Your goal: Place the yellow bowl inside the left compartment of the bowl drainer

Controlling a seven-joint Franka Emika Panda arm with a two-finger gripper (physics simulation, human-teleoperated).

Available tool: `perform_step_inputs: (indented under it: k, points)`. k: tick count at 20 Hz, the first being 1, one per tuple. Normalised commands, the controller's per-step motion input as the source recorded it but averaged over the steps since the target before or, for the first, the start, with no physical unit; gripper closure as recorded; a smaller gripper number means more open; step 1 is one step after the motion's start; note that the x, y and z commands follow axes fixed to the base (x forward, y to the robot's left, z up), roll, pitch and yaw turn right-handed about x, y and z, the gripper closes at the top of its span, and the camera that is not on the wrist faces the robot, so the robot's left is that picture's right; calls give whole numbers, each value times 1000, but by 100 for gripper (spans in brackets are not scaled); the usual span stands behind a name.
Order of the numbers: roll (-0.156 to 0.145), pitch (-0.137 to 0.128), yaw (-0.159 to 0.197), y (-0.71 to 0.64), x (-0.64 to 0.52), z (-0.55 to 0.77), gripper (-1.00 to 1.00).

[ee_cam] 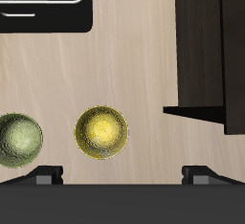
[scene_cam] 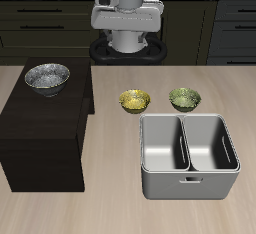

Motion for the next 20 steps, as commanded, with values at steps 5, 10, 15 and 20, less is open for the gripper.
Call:
perform_step_inputs:
  k: [5,10,15,20]
  points:
    - [25,5,19,196,67,-280,-100]
    - [33,14,20,195,24,-310,-100]
    - [15,-23,8,128,-24,-335,-100]
    - [-24,-40,14,3,-7,-301,-100]
